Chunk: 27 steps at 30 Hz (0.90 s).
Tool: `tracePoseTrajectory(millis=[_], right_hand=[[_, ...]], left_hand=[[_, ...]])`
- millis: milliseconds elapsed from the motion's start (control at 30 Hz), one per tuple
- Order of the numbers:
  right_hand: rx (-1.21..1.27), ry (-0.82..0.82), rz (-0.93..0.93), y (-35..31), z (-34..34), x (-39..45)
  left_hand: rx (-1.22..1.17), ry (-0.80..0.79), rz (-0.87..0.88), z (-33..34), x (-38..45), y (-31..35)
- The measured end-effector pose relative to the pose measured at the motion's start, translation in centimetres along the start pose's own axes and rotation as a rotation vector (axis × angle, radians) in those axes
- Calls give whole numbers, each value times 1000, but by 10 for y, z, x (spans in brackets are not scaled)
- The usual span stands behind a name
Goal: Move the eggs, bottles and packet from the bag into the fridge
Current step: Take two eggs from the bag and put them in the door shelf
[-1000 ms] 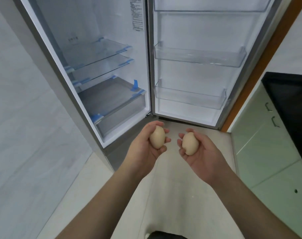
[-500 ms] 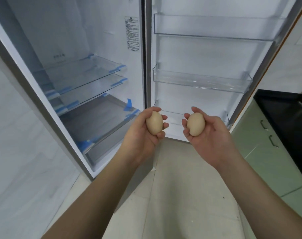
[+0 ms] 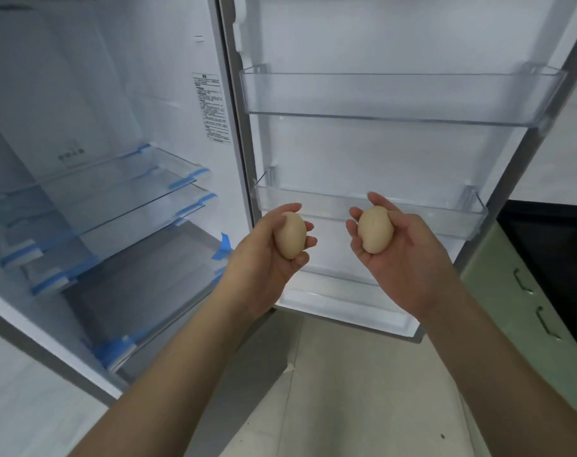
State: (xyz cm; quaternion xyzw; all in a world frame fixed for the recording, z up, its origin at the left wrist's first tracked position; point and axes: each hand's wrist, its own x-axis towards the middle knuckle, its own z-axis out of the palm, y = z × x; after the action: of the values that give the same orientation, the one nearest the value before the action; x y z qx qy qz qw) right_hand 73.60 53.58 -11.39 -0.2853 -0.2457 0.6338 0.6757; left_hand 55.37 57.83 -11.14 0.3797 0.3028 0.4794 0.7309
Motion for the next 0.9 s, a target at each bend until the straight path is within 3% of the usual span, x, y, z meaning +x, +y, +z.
tracePoseTrajectory(millis=[267, 500, 767, 900], right_hand=[[-94, -23, -29, -29, -14, 55], [-188, 24, -70, -38, -18, 95], [-170, 79, -88, -38, -7, 137], [-310, 119, -101, -36, -3, 150]], left_hand=[[230, 6, 113, 6, 51, 1], [472, -165, 194, -10, 109, 37], [681, -304, 133, -33, 187, 65], [804, -403, 89, -41, 210, 66]])
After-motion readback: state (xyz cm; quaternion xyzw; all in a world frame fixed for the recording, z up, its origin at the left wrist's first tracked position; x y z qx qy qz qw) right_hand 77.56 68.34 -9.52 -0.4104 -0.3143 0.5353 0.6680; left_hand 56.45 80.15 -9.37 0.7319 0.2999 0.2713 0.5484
